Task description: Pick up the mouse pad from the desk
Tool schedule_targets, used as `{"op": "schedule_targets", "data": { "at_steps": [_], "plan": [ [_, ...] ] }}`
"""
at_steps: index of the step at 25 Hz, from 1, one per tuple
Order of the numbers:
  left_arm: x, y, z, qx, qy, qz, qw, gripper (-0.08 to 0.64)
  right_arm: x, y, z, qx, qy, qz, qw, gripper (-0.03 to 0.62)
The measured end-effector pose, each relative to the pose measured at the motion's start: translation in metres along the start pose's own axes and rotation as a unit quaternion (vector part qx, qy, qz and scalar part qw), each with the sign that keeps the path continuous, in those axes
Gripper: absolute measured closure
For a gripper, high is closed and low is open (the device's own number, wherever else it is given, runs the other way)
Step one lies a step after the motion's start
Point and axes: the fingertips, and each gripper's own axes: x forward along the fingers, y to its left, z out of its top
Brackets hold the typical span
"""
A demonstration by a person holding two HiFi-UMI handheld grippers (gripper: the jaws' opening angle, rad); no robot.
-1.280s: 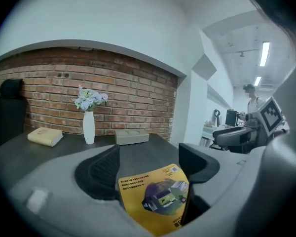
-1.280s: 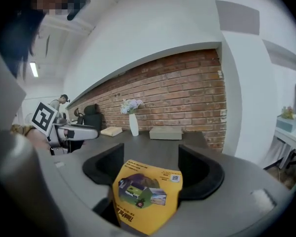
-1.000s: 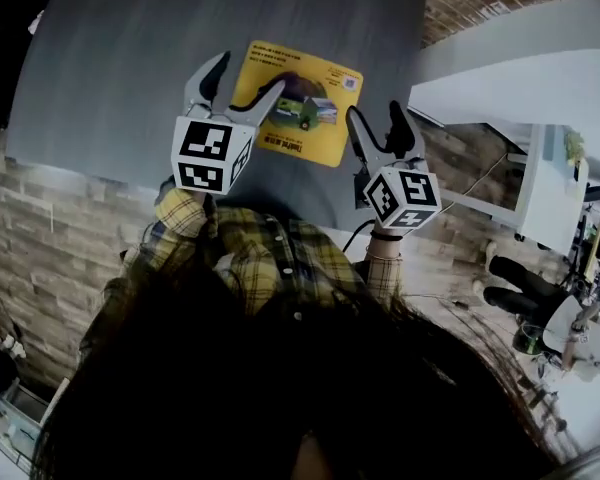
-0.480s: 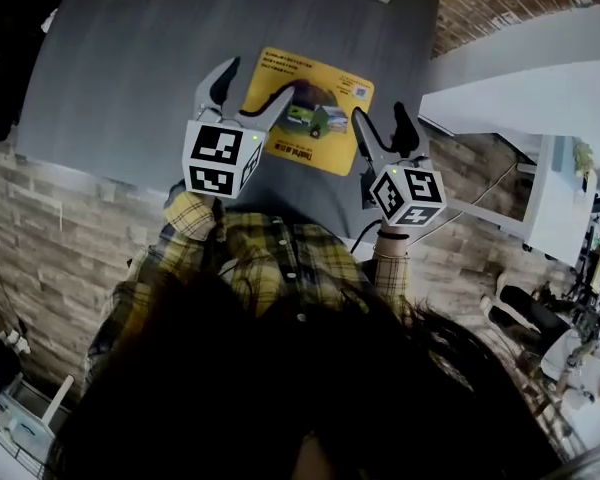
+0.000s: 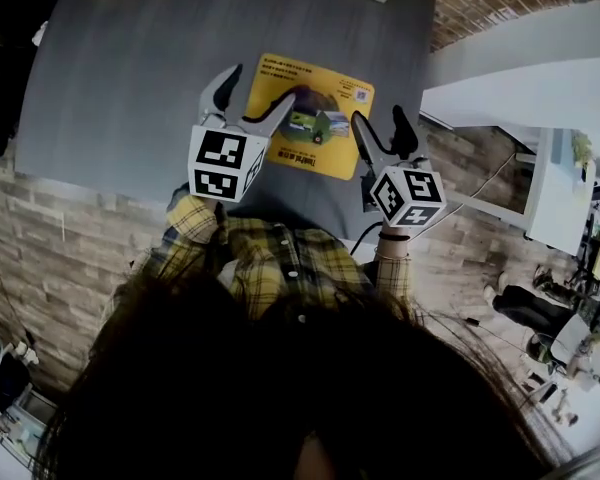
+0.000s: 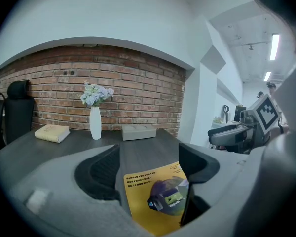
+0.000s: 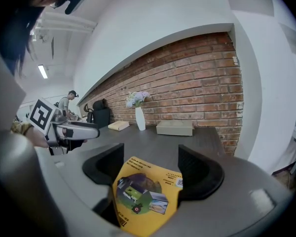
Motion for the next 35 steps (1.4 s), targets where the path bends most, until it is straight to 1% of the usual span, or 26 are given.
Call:
{"op": "schedule_targets", "data": {
  "at_steps": [7,14,18,28,35],
  "plan": [
    [0.019,-0.002,-0.014,-0.001,0.02,-0.005,0.9998,0.19,0.011,-0.007,-0.013,0.008,0.019,0.004,1.0,0.27],
    [0.038,-0.006,-0.046,-0.005,0.061,-0.005,0.9981,0.19,0.019,-0.015,-0.034,0.025,0.047,0.013,0.998,0.27],
    [0.047,-0.003,-0.065,0.005,0.084,0.004,0.9964,0.19,0.025,-0.02,-0.049,0.034,0.066,0.017,0.997,0.271],
    [0.059,0.006,-0.112,-0.002,0.141,0.016,0.9899,0.199,0.038,-0.026,-0.084,0.057,0.11,0.024,0.992,0.272],
    [0.07,0.014,-0.144,-0.015,0.182,0.025,0.9828,0.202,0.042,-0.034,-0.11,0.078,0.138,0.02,0.987,0.272]
  ]
}}
